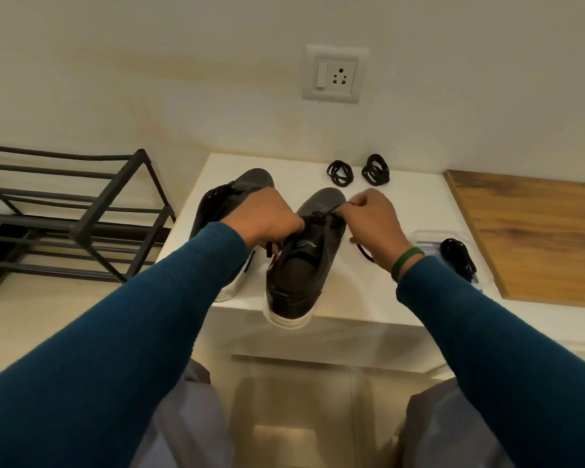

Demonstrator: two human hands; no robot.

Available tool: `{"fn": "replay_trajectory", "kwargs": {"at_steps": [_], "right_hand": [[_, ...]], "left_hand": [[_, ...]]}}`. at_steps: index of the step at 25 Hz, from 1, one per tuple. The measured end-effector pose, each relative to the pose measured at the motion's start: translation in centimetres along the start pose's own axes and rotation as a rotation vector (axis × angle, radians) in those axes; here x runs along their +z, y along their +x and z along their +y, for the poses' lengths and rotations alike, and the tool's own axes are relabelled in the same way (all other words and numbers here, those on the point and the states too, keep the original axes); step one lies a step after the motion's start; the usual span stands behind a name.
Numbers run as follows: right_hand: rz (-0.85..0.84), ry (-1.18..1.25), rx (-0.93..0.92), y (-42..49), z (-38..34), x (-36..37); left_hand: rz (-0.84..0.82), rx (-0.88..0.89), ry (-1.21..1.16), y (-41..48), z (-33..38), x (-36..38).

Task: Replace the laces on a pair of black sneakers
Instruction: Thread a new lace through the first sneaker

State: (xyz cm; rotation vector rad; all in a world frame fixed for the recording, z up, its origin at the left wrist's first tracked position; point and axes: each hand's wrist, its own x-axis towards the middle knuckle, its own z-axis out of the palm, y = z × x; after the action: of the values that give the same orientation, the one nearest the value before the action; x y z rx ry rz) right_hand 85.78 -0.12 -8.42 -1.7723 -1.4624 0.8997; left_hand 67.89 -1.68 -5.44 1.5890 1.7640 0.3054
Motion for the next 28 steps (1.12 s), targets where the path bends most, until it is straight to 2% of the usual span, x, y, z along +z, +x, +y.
{"fn": "replay_trajectory", "kwargs": {"at_steps": [1,2,3,6,10,12,13,15,16,18,19,20,22,24,26,28], "right_hand": [[-0.007,-0.279,-0.281,-0.2,-0.1,0.3],[-0.045,-0.460,-0.484,-0.6,-0.3,0.7],[-0.086,-0.561,-0.588,-0.9,-0.6,1.0],[-0.144,-0.682,-0.574,-0.9,-1.3,1.4],[-0.068,-0.909,-0.571,-0.5,-1.8,1.3],[-0.035,-0.762,-0.615,-0.8,-1.5,1.4],[-0.003,-0.538,-0.565,-1.1,-1.5,1.2],[0.134,0.150,-0.224,-0.3,-1.8,-0.3],[0.210,0.355,-0.050,0.6,-1.5,-1.5],[0.277,0.162,0.102,2.1,-0.5,-3.7],[0.299,0.035,0.079,2.2,0.2,-4.0],[0.283,-0.023,-0.011,1.8,0.3,-3.7],[0.157,-0.230,-0.373,0.1,0.1,-1.7],[-0.025,-0.687,-0.620,-1.2,-0.5,0.9],[-0.083,-0.922,-0.651,-1.5,-0.9,2.2],[-0.091,-0.800,-0.662,-1.1,-0.9,2.0]], "left_hand": [[0.005,0.004,-0.005,0.0,0.0,0.0],[0.005,0.013,-0.020,0.1,-0.1,0.1],[-0.003,0.022,-0.040,0.1,-0.1,0.2],[-0.050,0.028,-0.039,0.1,0.1,0.5],[-0.065,-0.024,-0.099,0.1,0.4,0.7],[-0.075,-0.059,-0.154,0.0,0.5,0.5],[-0.086,-0.076,-0.186,-0.1,0.5,0.4],[-0.088,-0.105,-0.239,-0.2,0.4,0.2],[-0.084,-0.108,-0.242,-0.3,0.4,0.0],[-0.081,-0.088,-0.212,-0.5,0.3,0.0],[-0.080,-0.077,-0.197,-0.6,0.3,0.1],[-0.080,-0.071,-0.191,-0.6,0.3,0.1],[-0.084,-0.082,-0.208,-0.5,0.2,0.2],[-0.098,-0.100,-0.221,-0.4,0.2,0.0],[-0.118,-0.118,-0.220,-0.5,0.4,-0.1],[-0.101,-0.114,-0.218,-0.5,0.5,-0.2]]}}
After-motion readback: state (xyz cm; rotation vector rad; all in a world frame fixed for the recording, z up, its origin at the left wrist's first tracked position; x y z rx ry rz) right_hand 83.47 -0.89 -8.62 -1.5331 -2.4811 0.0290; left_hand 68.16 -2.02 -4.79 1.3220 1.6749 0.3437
